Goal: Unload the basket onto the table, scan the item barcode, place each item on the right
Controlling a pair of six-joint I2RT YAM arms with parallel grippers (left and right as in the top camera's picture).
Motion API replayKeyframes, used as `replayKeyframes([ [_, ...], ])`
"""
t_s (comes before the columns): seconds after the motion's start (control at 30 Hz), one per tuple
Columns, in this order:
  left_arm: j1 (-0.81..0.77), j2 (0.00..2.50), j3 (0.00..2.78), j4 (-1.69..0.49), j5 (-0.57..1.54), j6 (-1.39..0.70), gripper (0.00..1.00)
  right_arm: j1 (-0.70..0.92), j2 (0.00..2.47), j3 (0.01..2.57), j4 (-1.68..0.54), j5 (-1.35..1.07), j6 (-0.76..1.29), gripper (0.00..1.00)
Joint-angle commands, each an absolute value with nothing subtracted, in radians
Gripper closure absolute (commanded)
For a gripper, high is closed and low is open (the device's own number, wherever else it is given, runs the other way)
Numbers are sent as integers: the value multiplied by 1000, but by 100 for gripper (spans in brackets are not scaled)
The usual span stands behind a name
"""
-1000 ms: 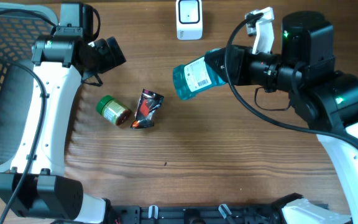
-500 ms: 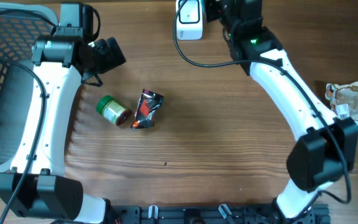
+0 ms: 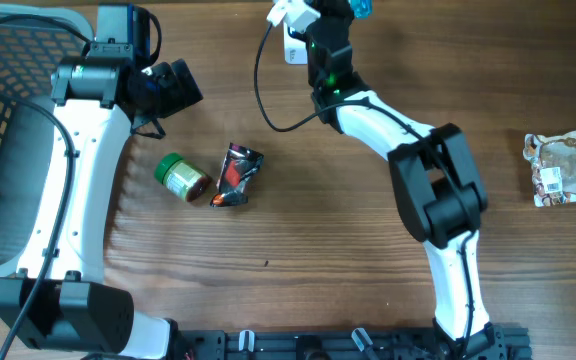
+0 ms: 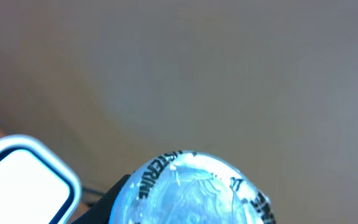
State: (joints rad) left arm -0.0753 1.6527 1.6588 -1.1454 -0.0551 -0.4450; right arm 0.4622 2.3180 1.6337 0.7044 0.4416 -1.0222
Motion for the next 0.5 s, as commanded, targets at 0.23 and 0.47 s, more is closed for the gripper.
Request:
replayKeyframes([
  [0.23,-71,1649,1657,-1145,-68,-422,0,498,2531,1930,657,349,-1251,65],
  [0.47,-71,1649,1657,-1145,-68,-422,0,520,2606,1932,640,307,-1370,64],
])
